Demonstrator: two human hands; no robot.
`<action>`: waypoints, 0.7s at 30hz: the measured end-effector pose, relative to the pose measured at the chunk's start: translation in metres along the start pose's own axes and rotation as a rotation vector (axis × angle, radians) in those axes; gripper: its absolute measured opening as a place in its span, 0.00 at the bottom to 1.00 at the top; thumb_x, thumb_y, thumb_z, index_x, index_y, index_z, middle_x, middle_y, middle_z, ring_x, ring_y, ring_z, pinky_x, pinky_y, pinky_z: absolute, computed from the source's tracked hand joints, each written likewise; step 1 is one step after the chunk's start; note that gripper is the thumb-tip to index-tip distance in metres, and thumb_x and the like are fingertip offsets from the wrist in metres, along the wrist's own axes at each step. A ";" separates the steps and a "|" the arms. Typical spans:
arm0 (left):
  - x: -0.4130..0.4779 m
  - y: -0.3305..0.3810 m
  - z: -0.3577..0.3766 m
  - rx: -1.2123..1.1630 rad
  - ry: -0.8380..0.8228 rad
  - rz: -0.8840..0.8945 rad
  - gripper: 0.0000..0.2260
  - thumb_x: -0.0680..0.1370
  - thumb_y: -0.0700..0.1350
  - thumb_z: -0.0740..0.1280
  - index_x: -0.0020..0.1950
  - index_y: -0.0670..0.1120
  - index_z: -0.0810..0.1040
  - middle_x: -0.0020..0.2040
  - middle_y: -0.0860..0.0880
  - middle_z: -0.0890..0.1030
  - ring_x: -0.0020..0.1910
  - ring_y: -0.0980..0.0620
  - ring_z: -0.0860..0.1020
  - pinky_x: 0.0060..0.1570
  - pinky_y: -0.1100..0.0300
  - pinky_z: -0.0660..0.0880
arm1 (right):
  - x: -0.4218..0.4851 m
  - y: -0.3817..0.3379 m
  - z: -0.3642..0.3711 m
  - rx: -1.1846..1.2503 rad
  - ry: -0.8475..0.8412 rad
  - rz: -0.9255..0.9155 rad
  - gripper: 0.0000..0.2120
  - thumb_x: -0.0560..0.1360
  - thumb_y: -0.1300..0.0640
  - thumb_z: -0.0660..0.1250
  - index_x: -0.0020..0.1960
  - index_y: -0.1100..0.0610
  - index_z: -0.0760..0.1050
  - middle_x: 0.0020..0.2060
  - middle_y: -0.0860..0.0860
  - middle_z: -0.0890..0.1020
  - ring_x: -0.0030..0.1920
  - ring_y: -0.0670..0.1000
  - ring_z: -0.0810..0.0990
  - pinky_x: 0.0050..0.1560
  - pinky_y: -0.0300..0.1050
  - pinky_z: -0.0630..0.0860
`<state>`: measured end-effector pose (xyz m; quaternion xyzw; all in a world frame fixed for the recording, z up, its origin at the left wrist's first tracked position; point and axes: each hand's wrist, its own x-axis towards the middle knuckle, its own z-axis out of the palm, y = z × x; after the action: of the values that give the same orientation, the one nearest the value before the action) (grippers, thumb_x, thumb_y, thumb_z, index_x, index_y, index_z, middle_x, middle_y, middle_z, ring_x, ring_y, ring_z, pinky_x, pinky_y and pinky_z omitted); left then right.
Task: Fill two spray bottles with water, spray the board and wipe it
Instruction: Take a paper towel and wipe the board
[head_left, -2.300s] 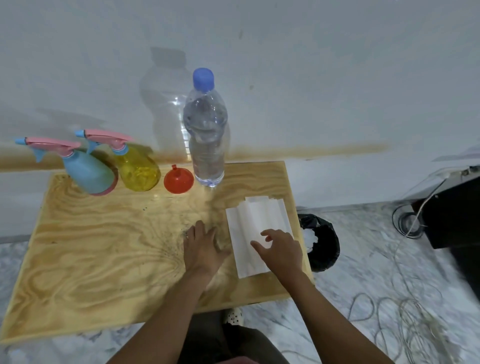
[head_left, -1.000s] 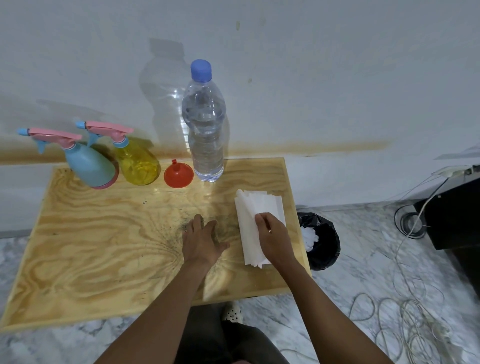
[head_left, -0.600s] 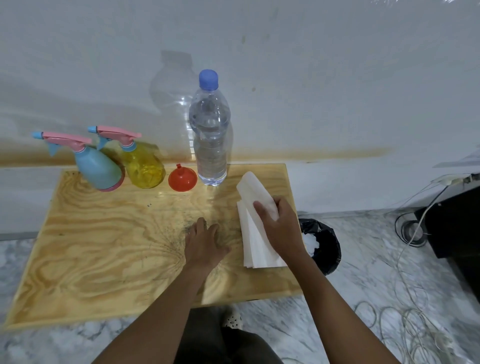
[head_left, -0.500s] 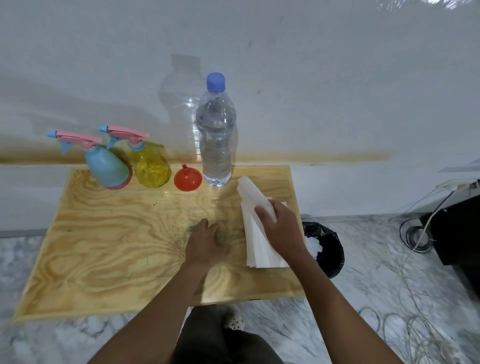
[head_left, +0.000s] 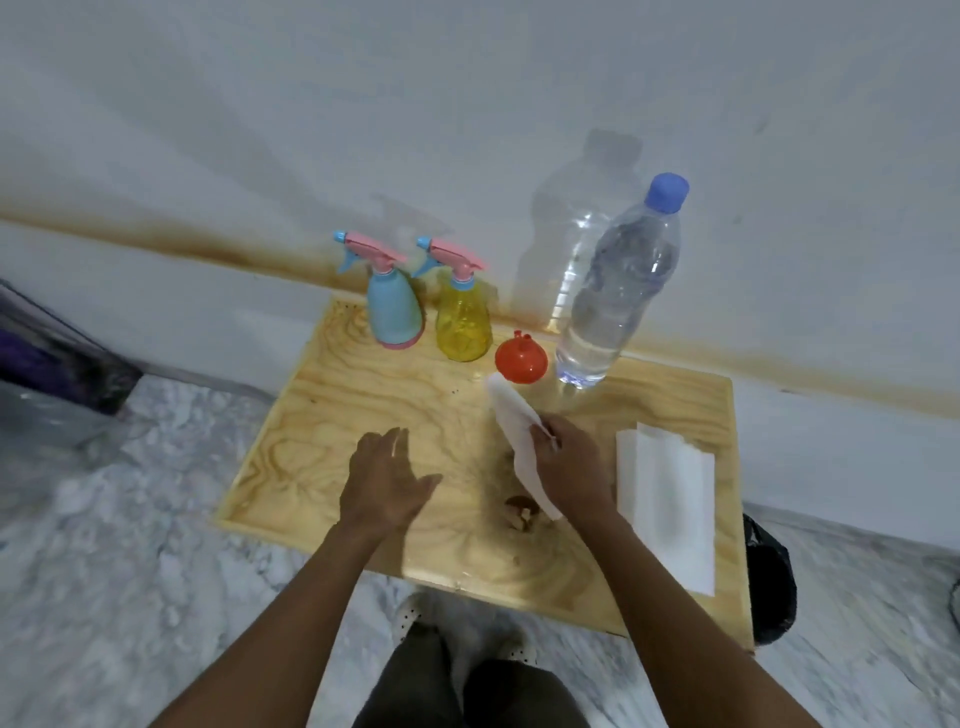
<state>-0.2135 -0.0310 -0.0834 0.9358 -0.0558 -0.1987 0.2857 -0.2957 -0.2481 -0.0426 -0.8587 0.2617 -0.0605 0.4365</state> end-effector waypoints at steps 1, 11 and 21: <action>0.007 -0.012 -0.005 0.073 -0.005 -0.022 0.43 0.66 0.66 0.74 0.74 0.46 0.67 0.71 0.44 0.68 0.72 0.44 0.65 0.66 0.52 0.68 | 0.006 -0.004 0.011 -0.020 -0.001 -0.010 0.14 0.80 0.62 0.61 0.62 0.59 0.80 0.52 0.54 0.85 0.48 0.50 0.80 0.47 0.39 0.69; 0.041 -0.078 -0.036 0.312 -0.097 -0.180 0.61 0.59 0.79 0.67 0.81 0.51 0.46 0.82 0.42 0.41 0.80 0.40 0.39 0.75 0.36 0.47 | 0.053 -0.017 0.102 -0.254 -0.200 0.001 0.22 0.82 0.59 0.58 0.76 0.49 0.67 0.76 0.46 0.67 0.75 0.49 0.65 0.74 0.44 0.59; 0.038 -0.084 -0.046 0.293 -0.152 -0.128 0.61 0.60 0.74 0.72 0.82 0.52 0.44 0.81 0.44 0.37 0.80 0.42 0.37 0.77 0.38 0.48 | 0.062 -0.022 0.185 -0.416 -0.398 -0.227 0.25 0.83 0.66 0.51 0.80 0.58 0.54 0.81 0.58 0.50 0.81 0.56 0.44 0.77 0.47 0.36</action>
<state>-0.1606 0.0537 -0.1082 0.9514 -0.0458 -0.2763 0.1282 -0.1725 -0.1358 -0.1463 -0.9483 0.0804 0.1153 0.2847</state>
